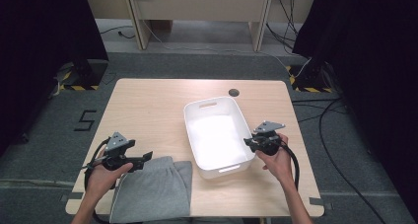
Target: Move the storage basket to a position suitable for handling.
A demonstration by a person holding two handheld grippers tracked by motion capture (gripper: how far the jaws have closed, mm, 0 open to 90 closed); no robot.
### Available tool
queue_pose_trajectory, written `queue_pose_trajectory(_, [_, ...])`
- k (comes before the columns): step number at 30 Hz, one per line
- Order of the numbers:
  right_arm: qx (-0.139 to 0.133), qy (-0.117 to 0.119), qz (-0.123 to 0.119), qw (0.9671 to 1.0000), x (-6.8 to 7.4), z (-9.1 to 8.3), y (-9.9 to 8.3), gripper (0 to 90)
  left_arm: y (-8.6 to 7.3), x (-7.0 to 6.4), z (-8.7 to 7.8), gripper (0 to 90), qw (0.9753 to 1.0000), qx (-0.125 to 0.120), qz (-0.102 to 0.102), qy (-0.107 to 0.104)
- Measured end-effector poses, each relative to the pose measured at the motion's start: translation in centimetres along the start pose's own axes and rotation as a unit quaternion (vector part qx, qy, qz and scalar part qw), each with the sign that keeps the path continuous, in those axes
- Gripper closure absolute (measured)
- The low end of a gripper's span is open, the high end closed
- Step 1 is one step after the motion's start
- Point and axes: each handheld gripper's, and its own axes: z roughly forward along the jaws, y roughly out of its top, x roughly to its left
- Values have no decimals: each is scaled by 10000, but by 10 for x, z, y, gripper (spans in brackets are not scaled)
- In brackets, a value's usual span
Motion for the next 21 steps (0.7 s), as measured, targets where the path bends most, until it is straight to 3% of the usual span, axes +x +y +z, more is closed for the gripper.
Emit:
queue_pose_trajectory(5, [157, 159, -482, 9986, -15, 13, 16, 783, 0, 1, 2, 160, 10000, 20, -19, -9])
queue_pose_trajectory(7, [157, 326, -597, 9976, -22, 19, 22, 790, -1, 2, 3, 160, 10000, 32, -17, -14])
queue_pose_trajectory(11, [182, 528, -1017, 9932, -26, 30, 33, 786, -2, 2, 5, 160, 10000, 52, -24, -34])
queue_pose_trajectory(12, [194, 593, -1245, 9903, -27, 33, 37, 780, -1, 3, 6, 160, 10000, 49, -33, -33])
queue_pose_trajectory(15, [219, 798, -1537, 9846, -32, 39, 44, 747, -1, 4, 8, 161, 10000, 65, -34, -40])
queue_pose_trajectory(19, [-123, 767, -876, 9931, -35, 25, 47, 561, 1, 4, 11, 162, 10000, 70, -45, -44])
queue_pose_trajectory(21, [-297, 555, -626, 9961, -31, 10, 45, 487, 3, 6, 13, 162, 9999, 37, -126, -45])
